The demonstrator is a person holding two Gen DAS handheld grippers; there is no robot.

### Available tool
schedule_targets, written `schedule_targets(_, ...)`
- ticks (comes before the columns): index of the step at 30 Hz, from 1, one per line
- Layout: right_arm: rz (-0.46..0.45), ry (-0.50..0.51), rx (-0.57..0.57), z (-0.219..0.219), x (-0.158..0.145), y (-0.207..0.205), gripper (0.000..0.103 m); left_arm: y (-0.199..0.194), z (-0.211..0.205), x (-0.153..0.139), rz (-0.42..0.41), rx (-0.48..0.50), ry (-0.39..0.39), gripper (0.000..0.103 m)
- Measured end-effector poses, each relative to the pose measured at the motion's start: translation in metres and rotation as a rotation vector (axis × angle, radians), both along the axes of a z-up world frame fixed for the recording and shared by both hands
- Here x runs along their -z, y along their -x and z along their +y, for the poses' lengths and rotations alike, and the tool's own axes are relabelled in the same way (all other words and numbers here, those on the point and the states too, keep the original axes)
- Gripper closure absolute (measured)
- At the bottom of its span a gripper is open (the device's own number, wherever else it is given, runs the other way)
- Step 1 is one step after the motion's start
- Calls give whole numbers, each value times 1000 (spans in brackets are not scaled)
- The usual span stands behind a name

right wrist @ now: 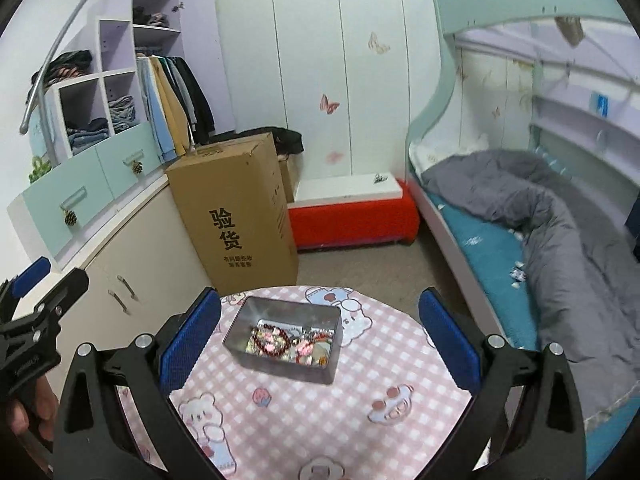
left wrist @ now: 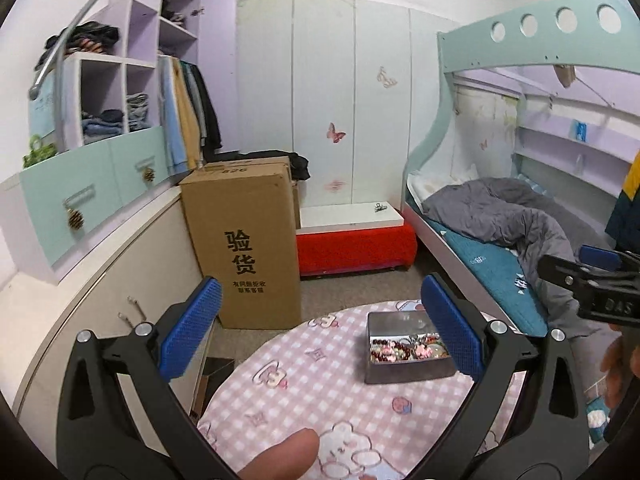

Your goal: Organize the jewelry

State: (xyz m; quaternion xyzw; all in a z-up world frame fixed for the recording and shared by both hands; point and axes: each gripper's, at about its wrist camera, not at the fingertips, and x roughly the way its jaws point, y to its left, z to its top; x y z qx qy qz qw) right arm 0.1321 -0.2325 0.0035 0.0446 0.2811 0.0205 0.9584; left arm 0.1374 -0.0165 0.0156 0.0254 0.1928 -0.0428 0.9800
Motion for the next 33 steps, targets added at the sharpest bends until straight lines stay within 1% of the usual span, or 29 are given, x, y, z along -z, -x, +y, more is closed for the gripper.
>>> schedule_targets(3,-26,27,-2,11,-3,23,8,23,6,-5,-18,-27,16,6)
schedule_targets(5,-48,54,-7,19,-5,41,8,41,10,-8,-46,-39,27,6)
schedule_targets(7,-83,79,6,26,-5,60,8,58,10,-11,-64,-48,34,6)
schedule_targets(11,-132,94,44,32,1,84,8,87,9,-9,-85,-67,48,6)
schedule_targets(14,-157,96,57,36,9,98,8,106,7,-7,-107,-73,40,6)
schedule_targets(17,-163,100,59,39,14,106,8,122,5,-7,-129,-79,24,6)
schedule_targets(22,-158,96,52,44,20,111,8,129,3,-5,-127,-101,21,6)
schedule_targets(25,-165,118,54,49,18,113,8,130,7,-3,-122,-93,43,6)
schedule_targets(33,-174,125,57,54,17,117,8,130,14,6,-111,-97,70,6)
